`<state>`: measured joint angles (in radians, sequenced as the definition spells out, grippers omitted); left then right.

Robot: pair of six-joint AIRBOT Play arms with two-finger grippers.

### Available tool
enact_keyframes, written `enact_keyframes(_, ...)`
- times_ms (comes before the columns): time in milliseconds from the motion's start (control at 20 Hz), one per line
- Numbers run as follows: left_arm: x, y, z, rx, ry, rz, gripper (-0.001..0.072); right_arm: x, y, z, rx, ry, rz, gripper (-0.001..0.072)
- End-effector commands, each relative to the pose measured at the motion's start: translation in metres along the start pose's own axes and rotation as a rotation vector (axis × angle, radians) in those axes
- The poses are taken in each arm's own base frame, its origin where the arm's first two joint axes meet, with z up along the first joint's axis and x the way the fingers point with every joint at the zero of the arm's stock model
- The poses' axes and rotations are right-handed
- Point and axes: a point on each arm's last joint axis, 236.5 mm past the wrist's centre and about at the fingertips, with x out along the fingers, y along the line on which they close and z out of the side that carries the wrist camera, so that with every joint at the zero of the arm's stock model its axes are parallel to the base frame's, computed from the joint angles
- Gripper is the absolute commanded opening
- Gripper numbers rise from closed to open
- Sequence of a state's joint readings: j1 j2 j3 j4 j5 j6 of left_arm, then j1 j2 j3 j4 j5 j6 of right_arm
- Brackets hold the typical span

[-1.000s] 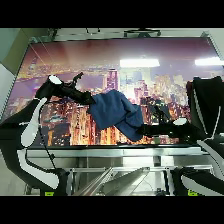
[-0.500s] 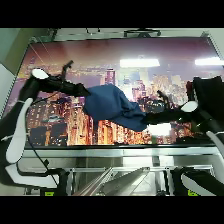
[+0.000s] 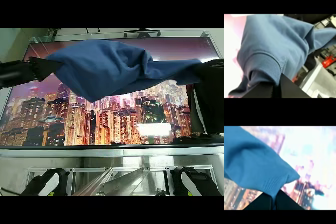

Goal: Fold the shirts.

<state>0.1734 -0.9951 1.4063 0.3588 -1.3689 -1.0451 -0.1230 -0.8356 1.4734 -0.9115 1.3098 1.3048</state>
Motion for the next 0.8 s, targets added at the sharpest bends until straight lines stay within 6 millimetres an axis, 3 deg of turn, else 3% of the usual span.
enact_keyframes(0, -0.022, -0.052, 0.003, 0.099, -0.065, -0.022, 0.0022, -0.032, 0.033, 0.012, -0.05, -0.043, 0.045, 0.0024)
enact_keyframes(100, -0.02, -0.049, -0.015, 0.062, -0.047, -0.024, 0.0023, -0.015, 0.041, -0.012, -0.015, 0.055, 0.124, 0.0024)
enact_keyframes(200, -0.01, -0.033, -0.045, -0.024, -0.004, -0.035, 0.0023, 0.01, 0.049, -0.042, 0.025, 0.152, 0.197, 0.0024)
enact_keyframes(300, 0.007, -0.012, -0.087, -0.135, 0.075, -0.046, 0.0023, 0.035, 0.054, -0.079, 0.061, 0.255, 0.248, 0.0024)
enact_keyframes(400, 0.026, 0.01, -0.143, -0.241, 0.2, -0.042, 0.0022, 0.063, 0.053, -0.123, 0.122, 0.358, 0.276, 0.0023)
enact_keyframes(600, 0.052, 0.046, -0.248, -0.409, 0.44, -0.008, 0.0021, 0.108, 0.041, -0.219, 0.247, 0.524, 0.267, 0.0023)
enact_keyframes(750, 0.067, 0.076, -0.295, -0.475, 0.522, 0.031, 0.0022, 0.127, 0.025, -0.281, 0.336, 0.618, 0.221, 0.0024)
